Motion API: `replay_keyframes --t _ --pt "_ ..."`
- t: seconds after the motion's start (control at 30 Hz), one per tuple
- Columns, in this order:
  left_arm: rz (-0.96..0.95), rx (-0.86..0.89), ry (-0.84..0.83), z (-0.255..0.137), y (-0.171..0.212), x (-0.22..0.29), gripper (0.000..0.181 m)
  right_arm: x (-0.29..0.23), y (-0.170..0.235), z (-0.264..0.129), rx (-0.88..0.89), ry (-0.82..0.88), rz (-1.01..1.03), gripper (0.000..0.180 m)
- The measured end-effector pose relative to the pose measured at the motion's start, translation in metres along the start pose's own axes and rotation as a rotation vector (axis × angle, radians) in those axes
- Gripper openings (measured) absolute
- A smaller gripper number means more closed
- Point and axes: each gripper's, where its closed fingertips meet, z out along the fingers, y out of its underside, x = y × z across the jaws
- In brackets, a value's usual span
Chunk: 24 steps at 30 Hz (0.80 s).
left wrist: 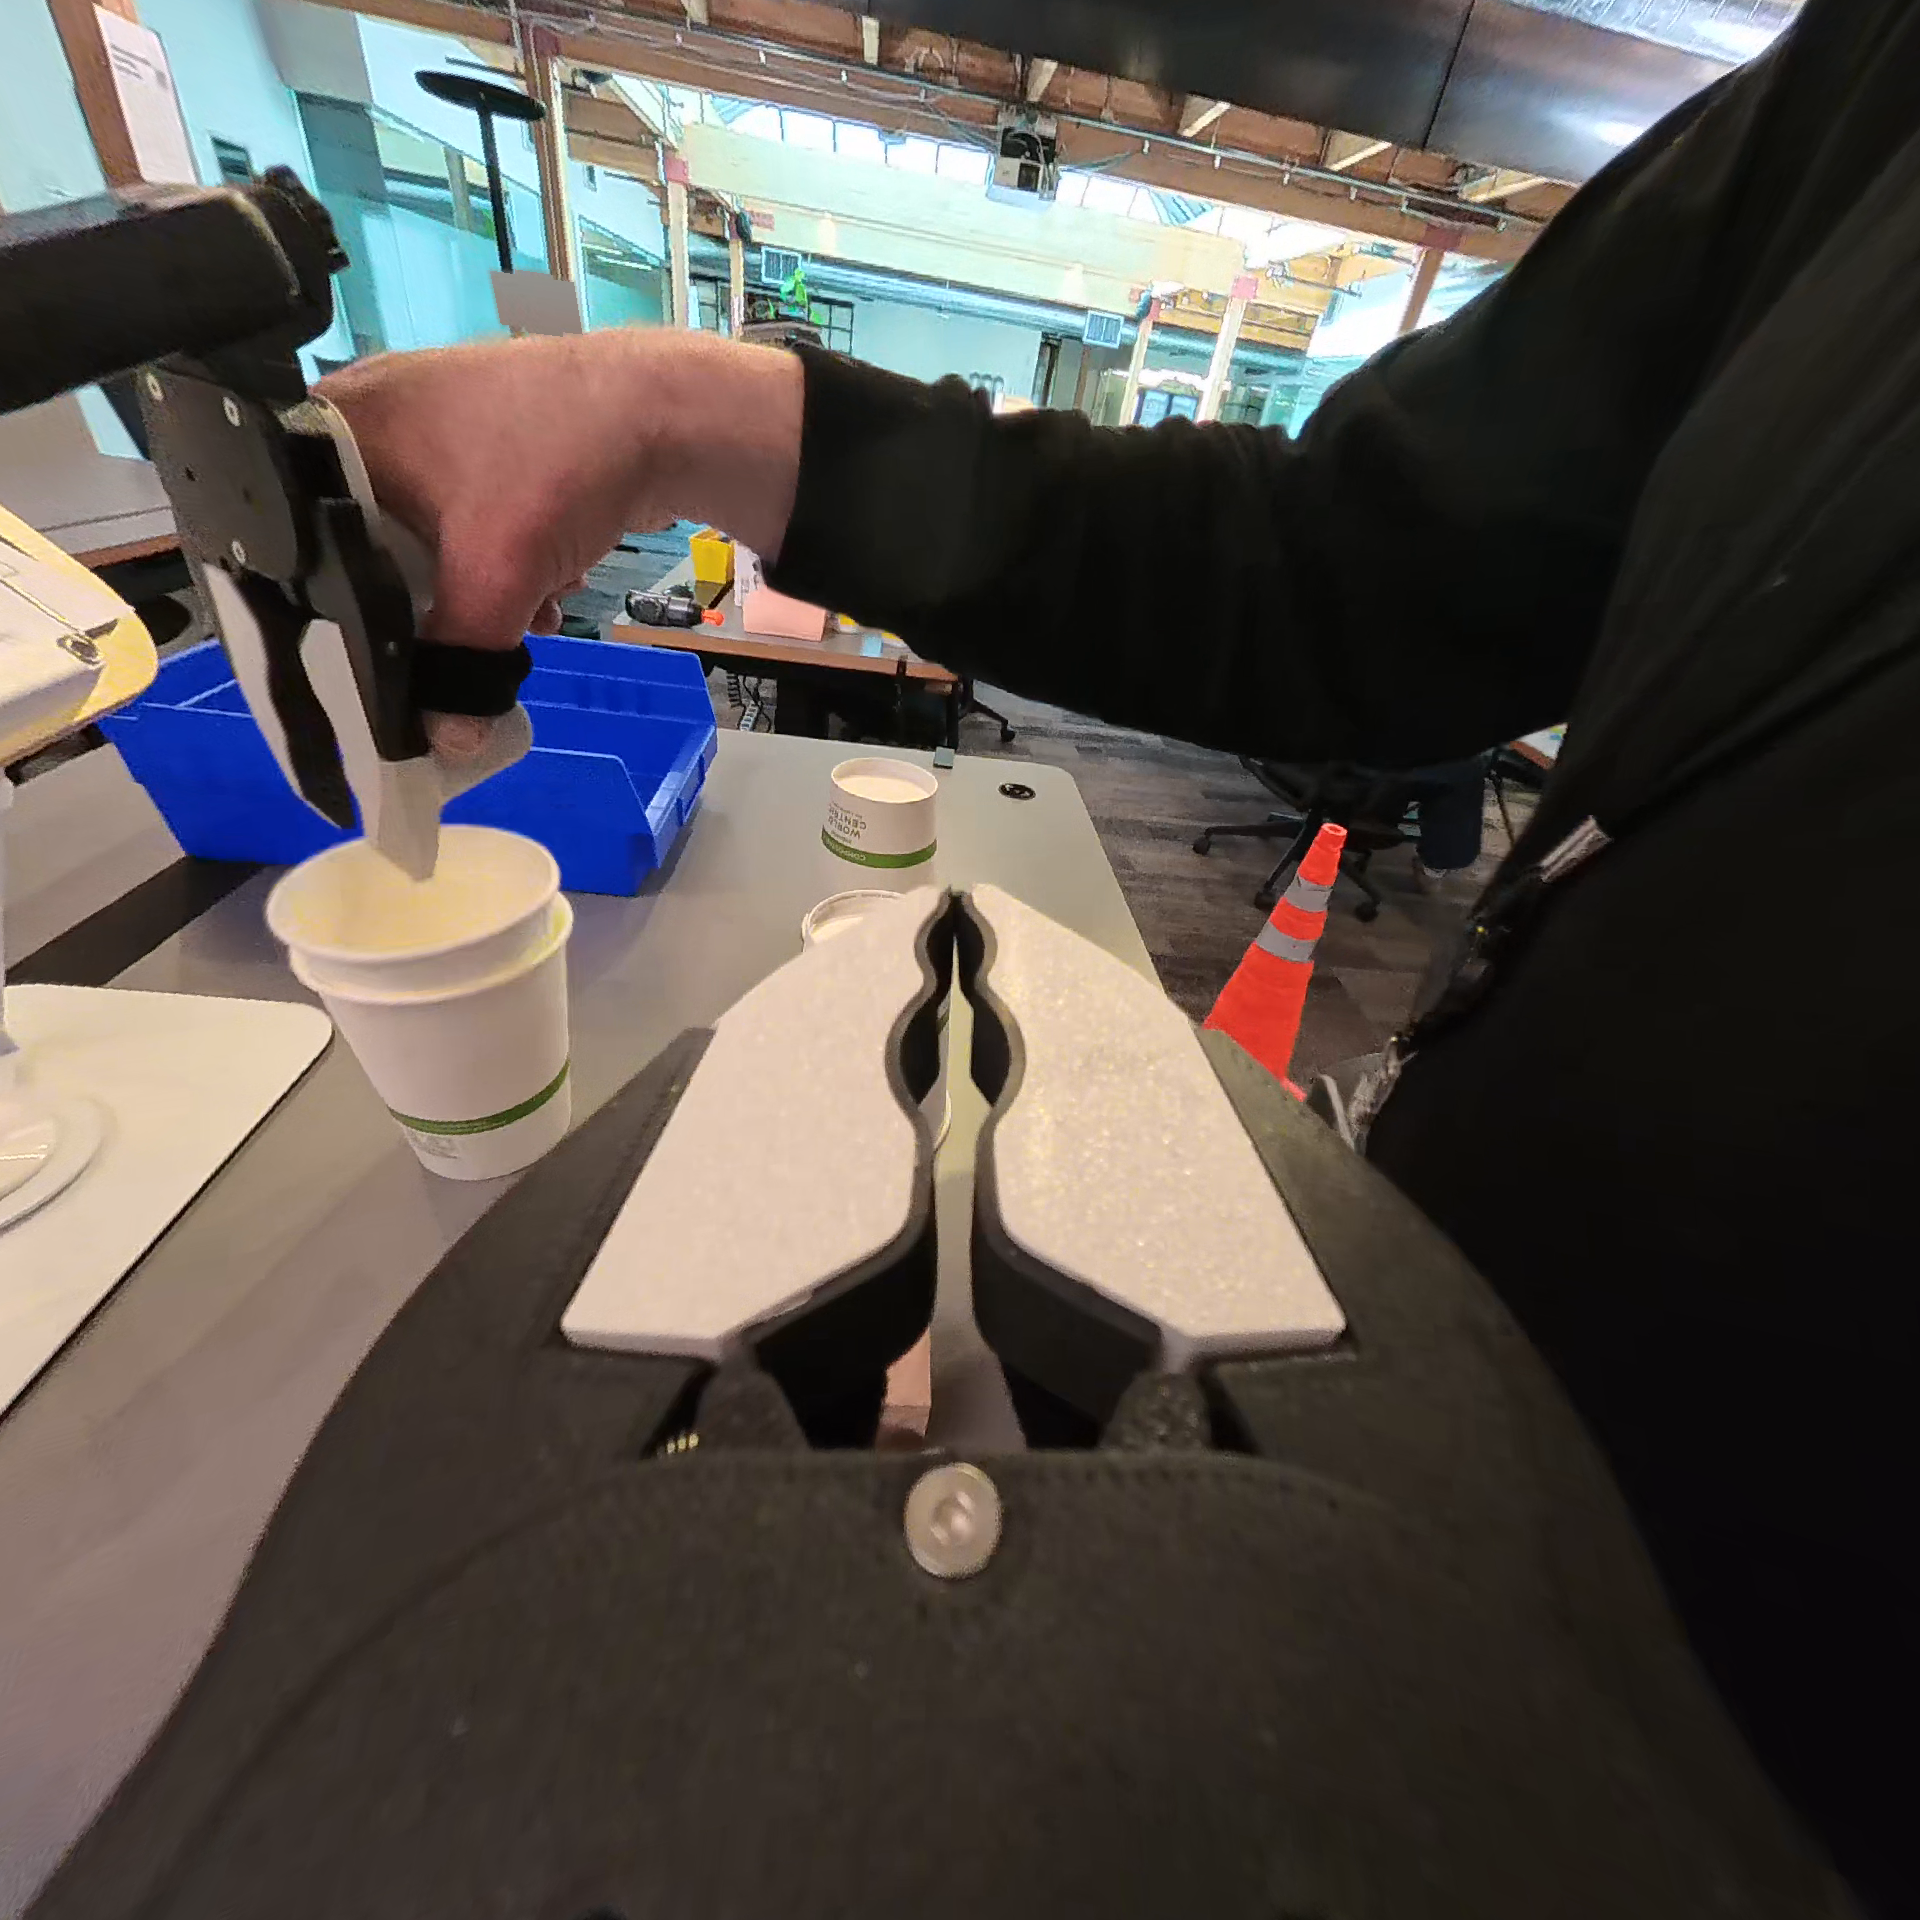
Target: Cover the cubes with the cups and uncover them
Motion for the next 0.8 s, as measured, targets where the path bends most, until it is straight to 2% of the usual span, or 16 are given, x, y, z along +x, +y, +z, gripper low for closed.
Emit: replay_keyframes --t 0.03,0.13,0.33,0.53,0.67,0.73,0.8 --pt "-0.001 -0.006 0.008 0.002 0.001 0.0 0.0 0.0 -0.001 -0.004 0.028 0.007 0.004 0.051" --pt "0.005 -0.025 0.007 0.013 0.002 -0.002 0.005 0.004 0.002 -0.024 0.117 0.035 0.035 0.047" --pt "0.035 -0.212 0.047 0.067 0.023 -0.005 0.067 -0.013 0.033 -0.064 0.298 0.062 0.093 0.038" --pt "0.14 -0.471 0.087 0.136 0.069 -0.016 0.109 -0.036 0.084 -0.074 0.384 0.1 0.189 0.032" --pt "0.167 -0.591 0.105 0.167 0.099 -0.026 0.114 -0.05 0.113 -0.076 0.421 0.118 0.242 0.028" --pt "0.161 -0.644 0.121 0.176 0.113 -0.028 0.107 -0.056 0.125 -0.077 0.435 0.131 0.263 0.027" --pt "0.164 -0.687 0.133 0.181 0.126 -0.029 0.092 -0.062 0.135 -0.077 0.446 0.139 0.279 0.026"
